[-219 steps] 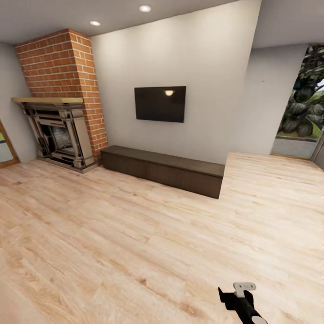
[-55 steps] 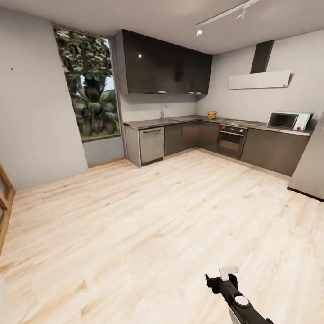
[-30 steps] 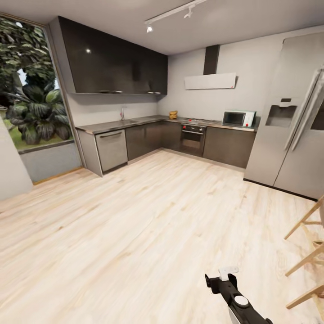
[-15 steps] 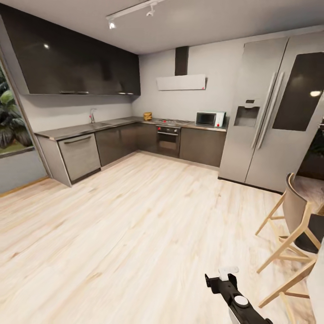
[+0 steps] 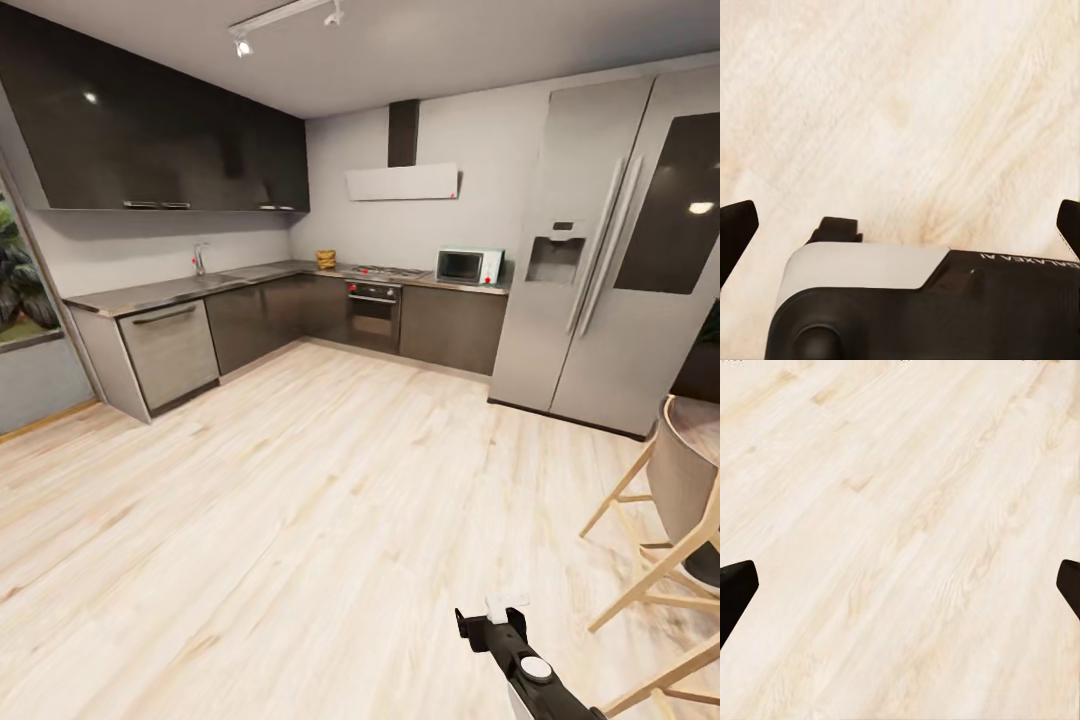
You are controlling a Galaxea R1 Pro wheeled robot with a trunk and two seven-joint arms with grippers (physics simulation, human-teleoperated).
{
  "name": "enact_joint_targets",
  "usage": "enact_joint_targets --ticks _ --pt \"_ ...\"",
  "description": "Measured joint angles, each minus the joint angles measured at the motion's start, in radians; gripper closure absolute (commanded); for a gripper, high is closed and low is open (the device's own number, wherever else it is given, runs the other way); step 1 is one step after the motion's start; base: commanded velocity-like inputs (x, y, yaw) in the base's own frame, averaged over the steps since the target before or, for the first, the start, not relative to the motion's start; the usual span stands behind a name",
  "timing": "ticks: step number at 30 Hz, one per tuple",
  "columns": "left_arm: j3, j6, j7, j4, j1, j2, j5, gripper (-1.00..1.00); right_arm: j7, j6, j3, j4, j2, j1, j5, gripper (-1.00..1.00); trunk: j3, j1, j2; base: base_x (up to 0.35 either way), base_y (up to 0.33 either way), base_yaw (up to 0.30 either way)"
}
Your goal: In the kitchen, take the popcorn bag from the countertop, put it into the microwave, and heat it until the popcorn is cooked so the cooked popcorn ends up inside the bag.
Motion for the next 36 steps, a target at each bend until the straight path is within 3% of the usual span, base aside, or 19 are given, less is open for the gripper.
enact_joint_targets --ticks 7,36 --pt "0.001 0.000 0.000 0.000 0.000 0.000 0.002 -1.00 0.002 0.000 0.000 0.000 0.000 0.000 0.000 -1.00 0.000 0.000 0.000 0.338 0.000 0.000" --pt "0.002 0.000 0.001 0.002 0.000 0.000 0.003 -1.00 0.004 0.000 0.000 -0.001 0.000 0.000 0.000 -1.00 0.091 -0.111 0.203 0.344 0.000 0.000"
